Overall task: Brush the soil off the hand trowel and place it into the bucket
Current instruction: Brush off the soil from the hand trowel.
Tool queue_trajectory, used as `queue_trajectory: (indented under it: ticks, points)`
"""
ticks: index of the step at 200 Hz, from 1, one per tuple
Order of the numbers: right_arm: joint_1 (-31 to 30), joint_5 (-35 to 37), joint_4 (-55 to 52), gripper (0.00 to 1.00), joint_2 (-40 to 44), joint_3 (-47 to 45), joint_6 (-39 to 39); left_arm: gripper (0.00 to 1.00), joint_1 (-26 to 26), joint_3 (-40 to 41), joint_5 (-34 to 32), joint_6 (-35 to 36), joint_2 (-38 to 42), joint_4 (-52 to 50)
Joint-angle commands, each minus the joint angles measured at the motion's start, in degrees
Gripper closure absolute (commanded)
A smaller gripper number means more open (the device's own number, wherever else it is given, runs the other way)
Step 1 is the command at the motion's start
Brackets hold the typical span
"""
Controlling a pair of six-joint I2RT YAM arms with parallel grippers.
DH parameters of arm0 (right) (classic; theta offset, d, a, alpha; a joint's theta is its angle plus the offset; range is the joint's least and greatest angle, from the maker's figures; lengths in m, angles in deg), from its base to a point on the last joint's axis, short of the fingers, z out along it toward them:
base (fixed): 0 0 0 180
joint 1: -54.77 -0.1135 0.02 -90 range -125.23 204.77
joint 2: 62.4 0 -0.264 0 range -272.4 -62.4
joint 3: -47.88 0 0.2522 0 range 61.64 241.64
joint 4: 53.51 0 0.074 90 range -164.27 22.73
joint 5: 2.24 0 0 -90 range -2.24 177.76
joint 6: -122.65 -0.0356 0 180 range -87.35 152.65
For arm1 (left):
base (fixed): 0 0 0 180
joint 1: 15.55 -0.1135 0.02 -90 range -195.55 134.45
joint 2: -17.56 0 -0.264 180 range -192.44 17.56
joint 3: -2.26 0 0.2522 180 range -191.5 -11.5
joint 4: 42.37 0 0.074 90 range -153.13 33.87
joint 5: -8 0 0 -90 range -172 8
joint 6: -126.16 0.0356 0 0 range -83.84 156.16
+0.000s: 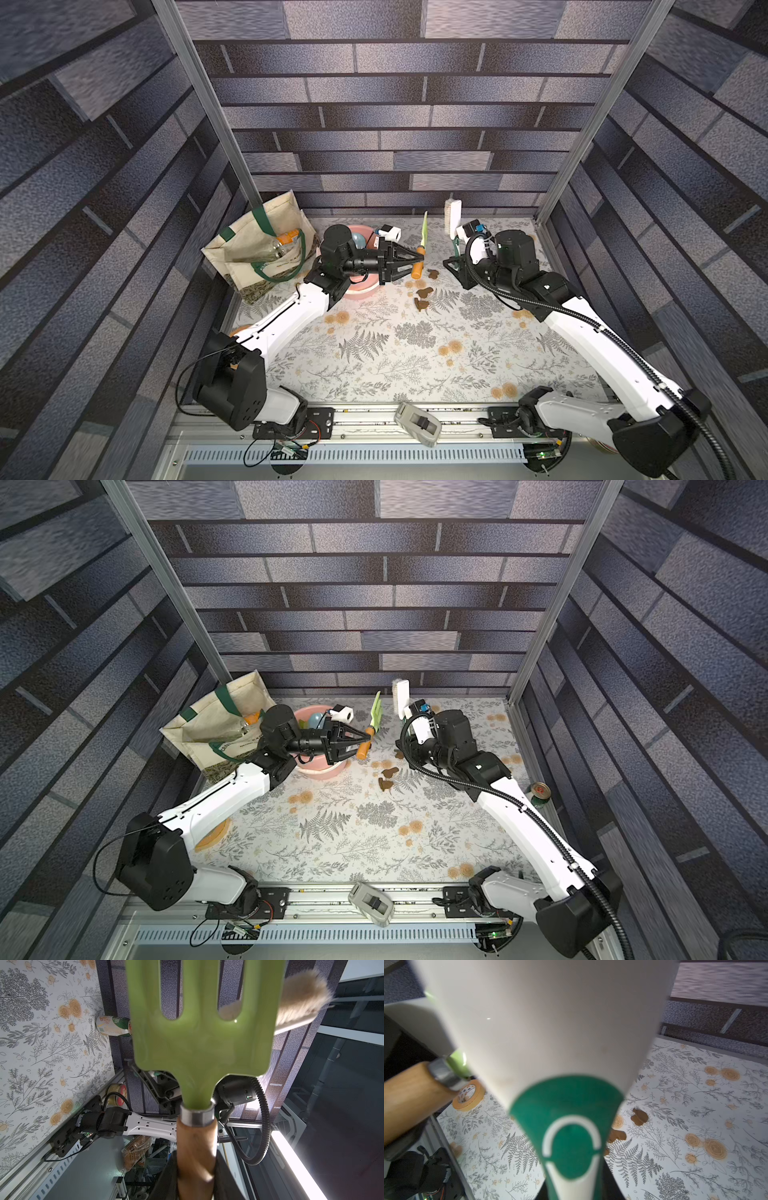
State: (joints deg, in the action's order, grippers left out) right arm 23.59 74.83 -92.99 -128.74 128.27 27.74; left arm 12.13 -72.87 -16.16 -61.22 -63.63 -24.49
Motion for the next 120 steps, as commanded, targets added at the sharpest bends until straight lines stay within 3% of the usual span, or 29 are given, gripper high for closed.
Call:
queue_trajectory:
  ticks: [1,120]
  points:
    - [-2.39,-1.16,-1.62,0.96,-2.16,-1.10,-0.99,0.84,0.33,-2.96,1.20,2.58,-0.55,0.83]
    - [-4.94,3.15,1.02,0.97,-10.63,1.87,2.74,0.84,2.90,-5.49,2.22,7.39,0.85,-5.45]
